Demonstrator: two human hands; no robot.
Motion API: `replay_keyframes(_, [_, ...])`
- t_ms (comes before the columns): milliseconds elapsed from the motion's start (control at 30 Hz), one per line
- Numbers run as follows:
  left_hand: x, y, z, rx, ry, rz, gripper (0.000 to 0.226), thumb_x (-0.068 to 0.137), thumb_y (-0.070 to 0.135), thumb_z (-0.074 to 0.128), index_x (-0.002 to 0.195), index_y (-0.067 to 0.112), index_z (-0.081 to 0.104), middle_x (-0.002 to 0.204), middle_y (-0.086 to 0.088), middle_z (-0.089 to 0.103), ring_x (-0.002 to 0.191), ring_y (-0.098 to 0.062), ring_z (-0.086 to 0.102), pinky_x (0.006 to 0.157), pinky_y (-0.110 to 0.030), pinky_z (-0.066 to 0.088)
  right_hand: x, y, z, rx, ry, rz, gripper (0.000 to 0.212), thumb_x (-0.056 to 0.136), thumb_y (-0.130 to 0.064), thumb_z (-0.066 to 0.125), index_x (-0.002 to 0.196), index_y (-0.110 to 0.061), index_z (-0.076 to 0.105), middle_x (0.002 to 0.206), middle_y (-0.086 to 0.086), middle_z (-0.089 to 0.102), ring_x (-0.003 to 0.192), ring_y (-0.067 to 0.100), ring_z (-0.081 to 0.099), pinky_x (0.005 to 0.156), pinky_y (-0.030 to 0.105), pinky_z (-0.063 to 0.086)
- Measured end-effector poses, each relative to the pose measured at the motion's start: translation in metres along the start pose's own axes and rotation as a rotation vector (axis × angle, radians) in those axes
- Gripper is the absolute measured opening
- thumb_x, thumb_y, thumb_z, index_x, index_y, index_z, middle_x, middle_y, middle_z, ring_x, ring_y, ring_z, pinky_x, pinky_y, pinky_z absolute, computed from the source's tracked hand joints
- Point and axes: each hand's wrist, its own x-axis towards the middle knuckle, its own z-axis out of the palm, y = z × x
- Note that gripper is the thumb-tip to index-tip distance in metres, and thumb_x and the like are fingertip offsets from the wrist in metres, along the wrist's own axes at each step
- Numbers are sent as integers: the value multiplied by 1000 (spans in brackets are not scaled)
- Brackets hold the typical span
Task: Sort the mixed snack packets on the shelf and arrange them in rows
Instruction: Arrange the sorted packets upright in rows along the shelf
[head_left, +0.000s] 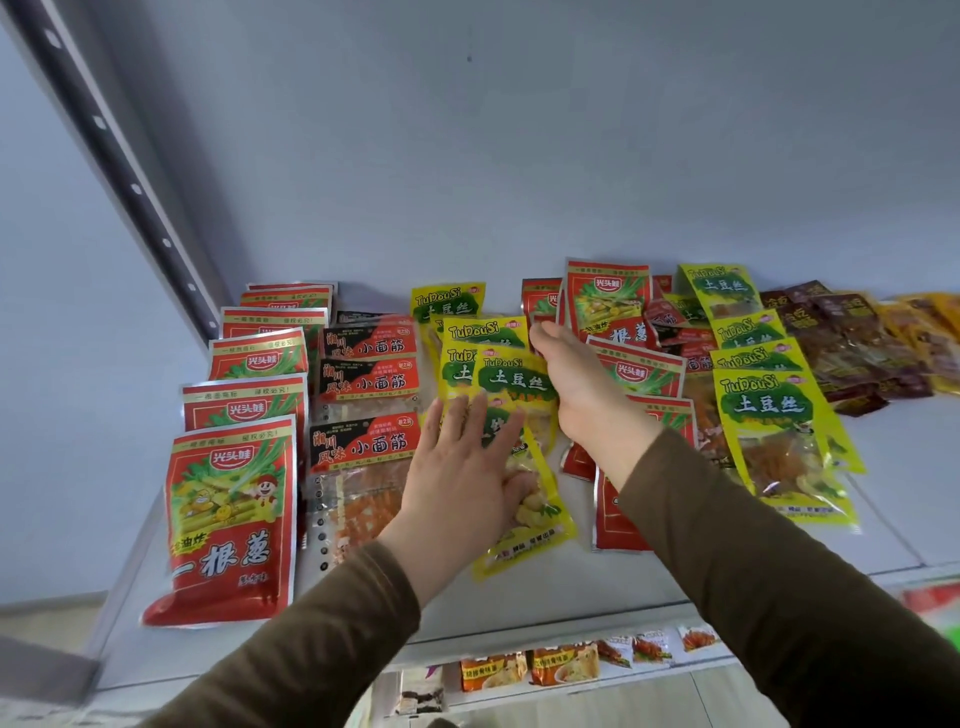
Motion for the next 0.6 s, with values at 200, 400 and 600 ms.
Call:
replay_keyframes(200, [0,2,4,-62,-40,77,65,106,58,22,164,32,6,173,-11,1,159,-34,-7,127,-55,-7,-4,4,8,89,-118,-92,51,107,-37,48,155,-25,36,159,-5,39,147,12,33,121,37,26])
replay_keyframes(400, [-4,-1,4,-98,-8,56,65,105,65,11,163,37,2,172,-9,-11,157,-31,-17,127,-50,-11,10,18,0,102,-70,-18,54,104,-50,47,152,-25,43,157,-2,45,146,17,38,120,39,28])
replay_keyframes(600, [-7,1,7,-78,-61,-61,80,96,78,5,162,37,-9,170,-13,-14,158,-33,-13,128,-47,-9,17,14,10,19,-76,27,62,103,-57,41,156,-25,37,161,0,39,148,22,36,123,46,27])
